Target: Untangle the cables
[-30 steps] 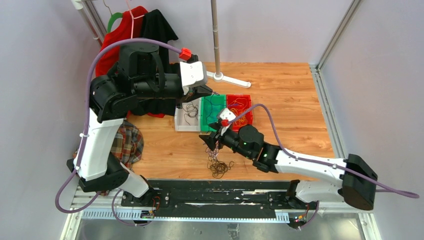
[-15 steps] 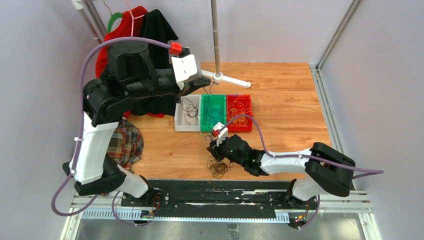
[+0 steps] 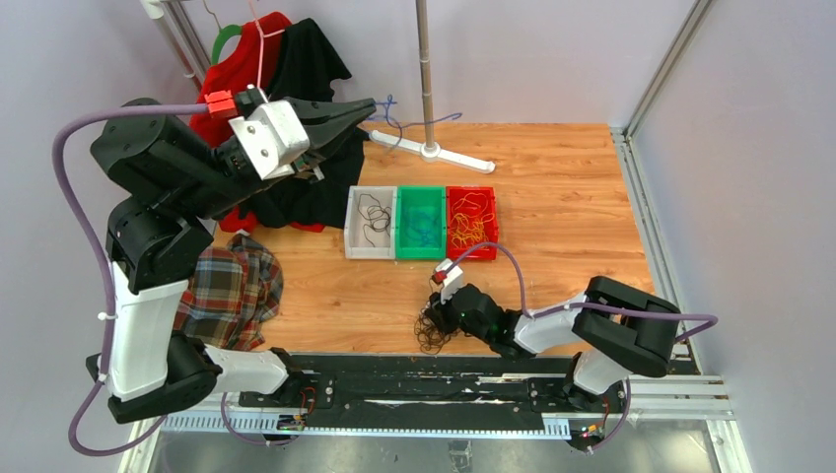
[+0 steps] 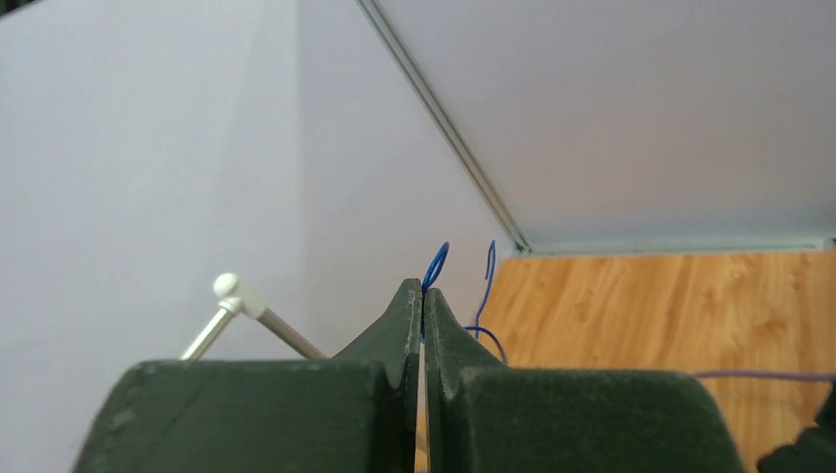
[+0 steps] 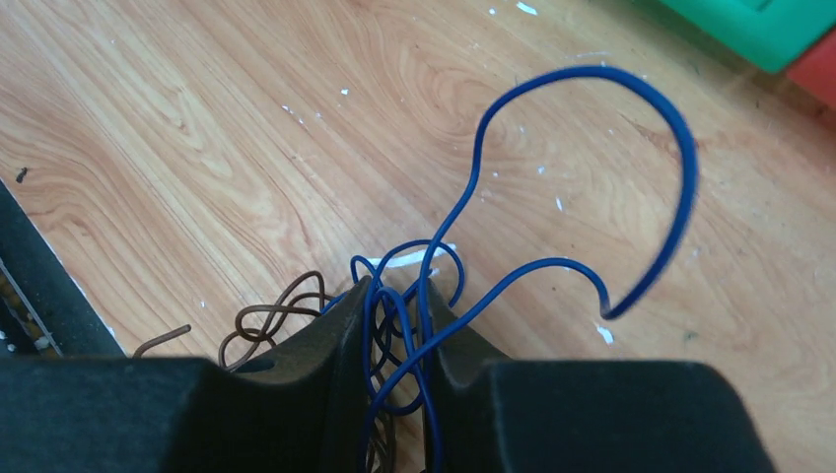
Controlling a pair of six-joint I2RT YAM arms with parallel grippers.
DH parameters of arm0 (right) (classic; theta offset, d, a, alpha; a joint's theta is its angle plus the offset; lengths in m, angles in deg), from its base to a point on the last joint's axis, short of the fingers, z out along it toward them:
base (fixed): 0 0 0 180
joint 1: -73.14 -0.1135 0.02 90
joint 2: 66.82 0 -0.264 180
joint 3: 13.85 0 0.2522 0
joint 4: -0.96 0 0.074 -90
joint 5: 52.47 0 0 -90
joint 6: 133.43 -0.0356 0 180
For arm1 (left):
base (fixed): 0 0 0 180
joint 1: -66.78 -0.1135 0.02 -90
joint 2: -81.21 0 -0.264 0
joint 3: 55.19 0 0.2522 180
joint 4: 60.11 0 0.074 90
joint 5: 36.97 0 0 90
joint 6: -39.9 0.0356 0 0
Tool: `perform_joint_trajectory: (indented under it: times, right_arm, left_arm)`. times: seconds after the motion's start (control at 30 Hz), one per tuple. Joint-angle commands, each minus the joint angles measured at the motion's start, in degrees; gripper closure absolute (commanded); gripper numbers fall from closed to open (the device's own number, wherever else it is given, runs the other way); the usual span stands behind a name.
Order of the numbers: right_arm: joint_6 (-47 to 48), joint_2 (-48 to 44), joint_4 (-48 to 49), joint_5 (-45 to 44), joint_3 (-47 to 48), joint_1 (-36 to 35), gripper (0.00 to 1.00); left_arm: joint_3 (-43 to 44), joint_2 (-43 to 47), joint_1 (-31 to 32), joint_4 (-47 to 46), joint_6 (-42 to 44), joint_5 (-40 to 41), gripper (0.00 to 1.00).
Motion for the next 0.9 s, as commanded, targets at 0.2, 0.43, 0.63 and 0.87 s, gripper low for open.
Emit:
perform_joint_trajectory:
  times: [0.2, 0.43, 0.63, 0.87]
  right_arm:
    - [-4.92, -4.89, 4.97, -4.44, -6.77, 0.29, 0.70]
    - [-3.91, -23.69, -10.20, -9.01, -3.91, 0.38, 0.33]
    - [-2.07, -36.77, -18.13, -14.14, -2.65, 0.55, 0.30]
    - [-0.19, -41.79, -22.48, -27.23, -1.95, 1.11, 0.31]
  left_arm:
    - [-4.45, 2.11, 0.23, -13.98, 3.39, 4.39, 1.00]
    - [-19.47, 5.70, 0.23, -13.91, 1.33, 4.68, 1.00]
    - [-31.22, 7.00, 0.23, -17.73, -2.25, 8.07, 1.00]
    - [-37.26, 2.95, 0.23, -19.19, -1.16, 13.88, 1.00]
